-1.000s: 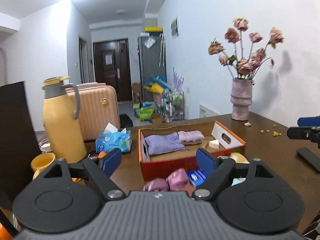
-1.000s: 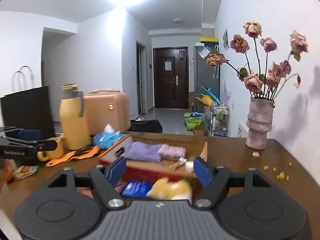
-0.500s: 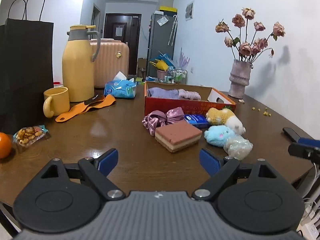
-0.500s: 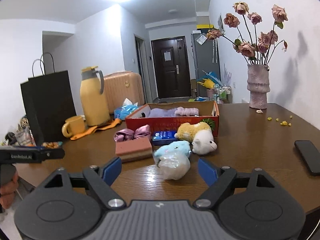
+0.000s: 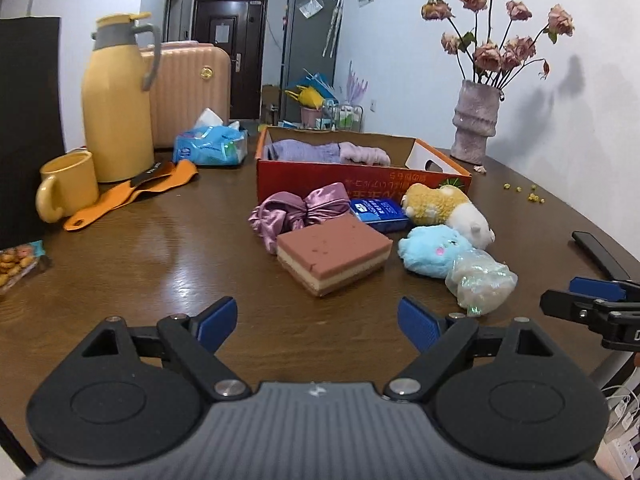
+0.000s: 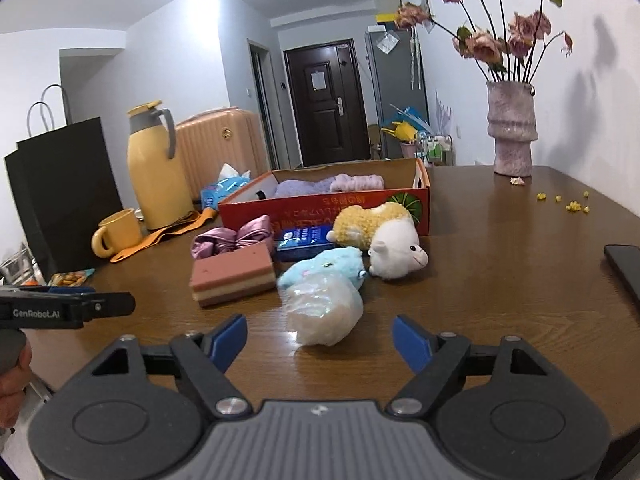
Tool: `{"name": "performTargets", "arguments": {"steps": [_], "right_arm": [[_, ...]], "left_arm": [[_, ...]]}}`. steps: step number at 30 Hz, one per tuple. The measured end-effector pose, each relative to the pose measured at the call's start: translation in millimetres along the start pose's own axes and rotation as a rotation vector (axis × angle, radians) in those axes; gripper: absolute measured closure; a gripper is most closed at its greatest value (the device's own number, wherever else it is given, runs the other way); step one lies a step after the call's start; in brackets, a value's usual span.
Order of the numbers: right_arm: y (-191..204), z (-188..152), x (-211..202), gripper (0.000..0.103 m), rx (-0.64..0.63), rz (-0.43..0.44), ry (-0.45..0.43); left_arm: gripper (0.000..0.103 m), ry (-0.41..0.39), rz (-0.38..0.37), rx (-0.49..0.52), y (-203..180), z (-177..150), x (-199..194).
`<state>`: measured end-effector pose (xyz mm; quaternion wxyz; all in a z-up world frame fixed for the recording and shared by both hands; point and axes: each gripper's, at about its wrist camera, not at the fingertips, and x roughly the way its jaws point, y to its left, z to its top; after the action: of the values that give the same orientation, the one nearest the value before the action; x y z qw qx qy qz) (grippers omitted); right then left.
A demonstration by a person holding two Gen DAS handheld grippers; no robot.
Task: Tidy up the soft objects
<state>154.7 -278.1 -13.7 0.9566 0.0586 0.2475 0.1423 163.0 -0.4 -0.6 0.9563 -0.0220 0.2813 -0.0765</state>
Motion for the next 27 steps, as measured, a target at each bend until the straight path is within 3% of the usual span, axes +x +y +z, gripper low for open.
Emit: {"name": "performTargets", "arguments": {"steps": [5,8,10,12,15,17,23,27], "right_arm": [[-15,7,30,0.041,0.038,0.012,0.032],[-23,10,49,0.043,0.058,0.03,0.056],[-28,12,60,0.051,0.068,0.047,0.07],[-34,13,69,0.075,0.093,0.088,0.089],[-41,15,78,0.087,0.111,0.14,0.112],[-42,16,79,0.091,0.105,0.153,0.116],[-49,21,71,0.097,0.127,0.198,0.106],[-51,45,56,0.097,0.103,0.234,0.032]], "left_arm": [[0.027,0.037,-0.14,0.01,-26,15,37],[0.038,0.075,-0.237,0.023,-46,22,64],[0.047,0.105,-0.286,0.028,-58,25,82],[0.061,0.14,-0.345,0.0,-63,28,98],[0.084,0.19,-0.452,-0.058,-63,28,114],[0.09,0.206,-0.48,-0.077,-63,26,119],[0.097,0.182,-0.503,-0.071,-63,32,106],[0.097,0.129,-0.537,-0.061,-64,59,98]]}}
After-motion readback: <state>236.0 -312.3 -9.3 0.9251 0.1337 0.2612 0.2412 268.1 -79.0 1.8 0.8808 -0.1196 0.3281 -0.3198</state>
